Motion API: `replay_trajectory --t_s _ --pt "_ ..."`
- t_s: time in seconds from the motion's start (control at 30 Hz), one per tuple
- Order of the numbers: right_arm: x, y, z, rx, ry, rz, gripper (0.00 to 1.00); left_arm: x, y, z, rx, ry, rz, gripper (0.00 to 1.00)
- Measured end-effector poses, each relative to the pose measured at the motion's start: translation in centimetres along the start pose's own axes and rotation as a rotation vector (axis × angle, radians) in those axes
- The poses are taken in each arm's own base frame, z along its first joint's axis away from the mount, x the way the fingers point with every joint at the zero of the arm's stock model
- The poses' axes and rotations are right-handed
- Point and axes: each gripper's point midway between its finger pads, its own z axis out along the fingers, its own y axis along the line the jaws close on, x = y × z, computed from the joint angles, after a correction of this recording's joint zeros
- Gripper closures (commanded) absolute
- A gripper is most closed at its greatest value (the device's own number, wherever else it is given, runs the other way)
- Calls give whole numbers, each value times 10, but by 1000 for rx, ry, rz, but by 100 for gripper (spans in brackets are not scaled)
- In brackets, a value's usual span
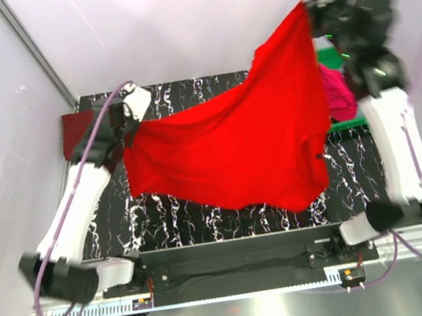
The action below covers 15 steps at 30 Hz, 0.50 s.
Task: Fold and stack the t-shirts
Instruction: Flatten the tshirt out
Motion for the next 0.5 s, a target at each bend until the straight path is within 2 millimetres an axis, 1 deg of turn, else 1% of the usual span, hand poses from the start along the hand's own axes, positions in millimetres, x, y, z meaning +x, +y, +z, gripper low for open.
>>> replay_trajectory --t_s 0.07,0.1,0.13,0.17,0.2,0.23,0.3,0.33,0.4,0.43,0.47,0.5 --pt "53 5 43 -17 95 9 100 20 -10 34 32 89 3 100" --pt "79 9 62 -26 142 13 100 29 -16 51 47 129 4 100" --pt "114 13 84 -39 199 18 100 39 -21 69 64 170 1 100" --pt "140 16 98 -52 241 23 100 48 -27 85 81 205 0 100" --pt "176 22 113 -68 304 29 100 59 -34 101 106 248 -2 100" --pt "205 26 127 -80 352 34 100 66 -39 115 123 279 -4 100" --pt "252 32 149 -92 421 40 100 74 -46 142 152 325 -11 100" --pt "273 35 162 -97 447 42 100 75 -49 153 163 339 -14 98" --pt "301 38 183 -102 470 44 100 72 -51 176 179 346 -27 81" --pt "311 40 193 -107 477 46 100 68 -50 185 181 342 -33 56" --pt "318 41 200 -110 476 47 100 64 -49 192 184 336 -34 47" --pt "323 43 203 -115 478 48 100 61 -49 198 182 331 -43 42"
